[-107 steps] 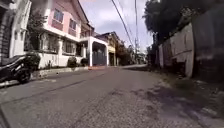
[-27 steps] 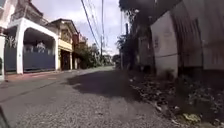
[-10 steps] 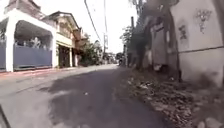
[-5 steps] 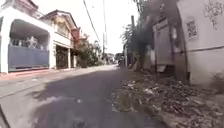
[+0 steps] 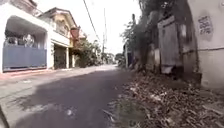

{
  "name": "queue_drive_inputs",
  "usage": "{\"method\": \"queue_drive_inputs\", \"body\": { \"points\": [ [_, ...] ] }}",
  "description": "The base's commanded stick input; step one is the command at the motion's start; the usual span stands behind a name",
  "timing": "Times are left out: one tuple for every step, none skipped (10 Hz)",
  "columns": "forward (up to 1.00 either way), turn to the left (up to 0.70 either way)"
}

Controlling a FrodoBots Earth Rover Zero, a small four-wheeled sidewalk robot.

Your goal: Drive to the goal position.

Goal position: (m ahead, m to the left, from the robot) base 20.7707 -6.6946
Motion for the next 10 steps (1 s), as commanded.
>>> {"method": "queue_drive_inputs", "body": {
  "points": [
    [0.70, 0.02],
    [0.70, 0.04],
    [0.70, 0.06],
    [0.70, 0.16],
    [0.70, 0.32],
    [0.70, 0.16],
    [0.70, 0.00],
    [0.70, 0.00],
    [0.70, 0.00],
    [0.70, 0.00]
  ]
}}
